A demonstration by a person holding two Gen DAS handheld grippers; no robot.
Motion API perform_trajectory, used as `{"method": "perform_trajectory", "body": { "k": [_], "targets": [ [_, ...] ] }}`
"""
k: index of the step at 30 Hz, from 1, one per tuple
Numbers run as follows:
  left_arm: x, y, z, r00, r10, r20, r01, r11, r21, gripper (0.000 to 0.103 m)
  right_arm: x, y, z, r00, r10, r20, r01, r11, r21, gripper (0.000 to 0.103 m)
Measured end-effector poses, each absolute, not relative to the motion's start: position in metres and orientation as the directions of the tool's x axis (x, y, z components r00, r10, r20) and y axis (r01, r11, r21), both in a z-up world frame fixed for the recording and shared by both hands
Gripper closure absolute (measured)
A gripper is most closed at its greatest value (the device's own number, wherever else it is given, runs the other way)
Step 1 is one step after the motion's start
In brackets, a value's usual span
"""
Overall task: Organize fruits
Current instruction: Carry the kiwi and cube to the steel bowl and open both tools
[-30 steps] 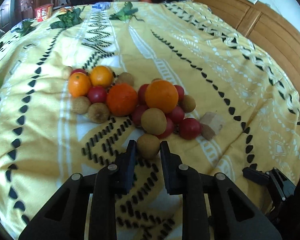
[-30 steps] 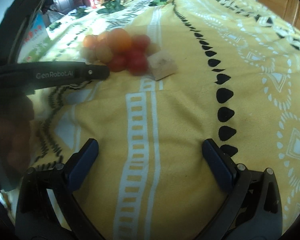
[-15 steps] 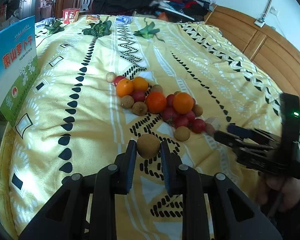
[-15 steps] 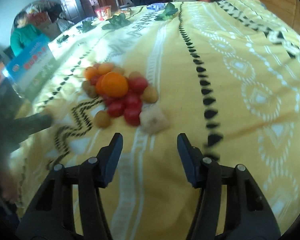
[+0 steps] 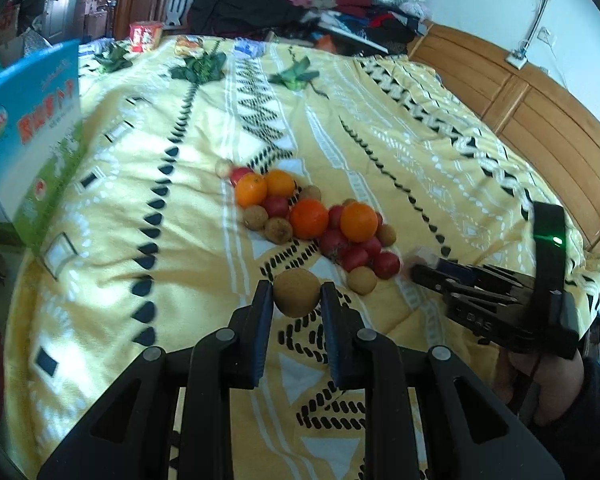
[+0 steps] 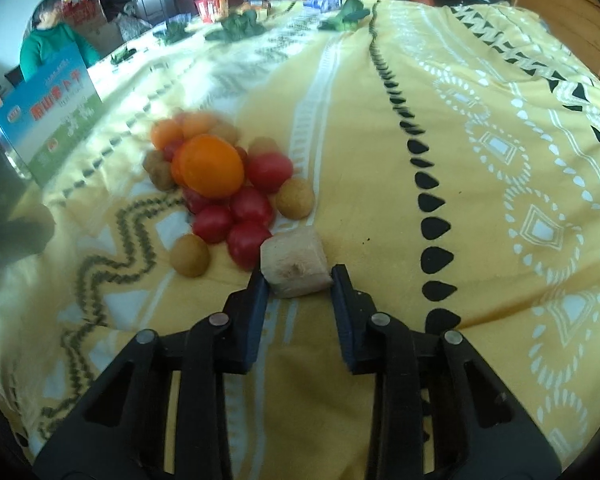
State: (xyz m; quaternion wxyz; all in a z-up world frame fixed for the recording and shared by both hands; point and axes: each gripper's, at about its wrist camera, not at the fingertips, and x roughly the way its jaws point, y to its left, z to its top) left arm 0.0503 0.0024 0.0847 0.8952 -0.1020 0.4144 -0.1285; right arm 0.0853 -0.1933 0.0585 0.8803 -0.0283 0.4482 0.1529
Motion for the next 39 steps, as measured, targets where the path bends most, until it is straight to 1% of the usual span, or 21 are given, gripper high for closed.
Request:
{"method": "perform_trajectory", "body": {
  "k": [7, 12, 17, 22, 24, 27, 32, 35, 39],
  "targets": [
    [0.029, 0.046, 0.137, 0.727, -0.239, -0.643, 0.079, 0.96, -0.267, 0.079, 0.052, -0.17, 0.124, 0.643, 0.336, -0.689, -0.35, 0.928, 0.126, 0.072],
    [-0.004, 0.108, 0.182, 0.809, -0.123, -0.575, -0.028, 0.969, -0.246, 0.079, 0.04, -0.125, 0.173, 0.644, 0.463, -0.609, -0.451, 0.873, 0.186, 0.072],
    [-0.056, 0.2, 0.219, 0.844, 0.076, -0.531, -0.226, 0.948, -0.224, 0.079, 0.025, -0.041, 0.214, 0.573, 0.604, -0.554, -0.614, 0.764, 0.197, 0.072],
    [-0.117, 0.299, 0.234, 0.806, 0.291, -0.516, -0.447, 0.869, -0.209, 0.079, 0.005, 0.058, 0.238, 0.445, 0.725, -0.526, -0.754, 0.62, 0.217, 0.072],
    [-0.142, 0.34, 0.232, 0.767, 0.359, -0.531, -0.53, 0.821, -0.21, 0.079, -0.006, 0.097, 0.243, 0.381, 0.76, -0.526, -0.8, 0.556, 0.225, 0.072],
    [-0.168, 0.383, 0.219, 0.714, 0.407, -0.569, -0.606, 0.766, -0.212, 0.079, -0.028, 0.148, 0.246, 0.295, 0.791, -0.536, -0.85, 0.473, 0.231, 0.072],
    [-0.181, 0.404, 0.177, 0.627, 0.396, -0.671, -0.652, 0.738, -0.173, 0.079, -0.059, 0.22, 0.227, 0.171, 0.784, -0.597, -0.901, 0.37, 0.228, 0.072],
    [-0.185, 0.407, 0.161, 0.597, 0.387, -0.703, -0.652, 0.745, -0.143, 0.079, -0.073, 0.244, 0.212, 0.117, 0.762, -0.637, -0.906, 0.344, 0.246, 0.072],
    [-0.186, 0.413, 0.151, 0.573, 0.375, -0.729, -0.644, 0.756, -0.116, 0.079, -0.079, 0.263, 0.196, 0.093, 0.724, -0.683, -0.903, 0.351, 0.249, 0.072]
  ]
}}
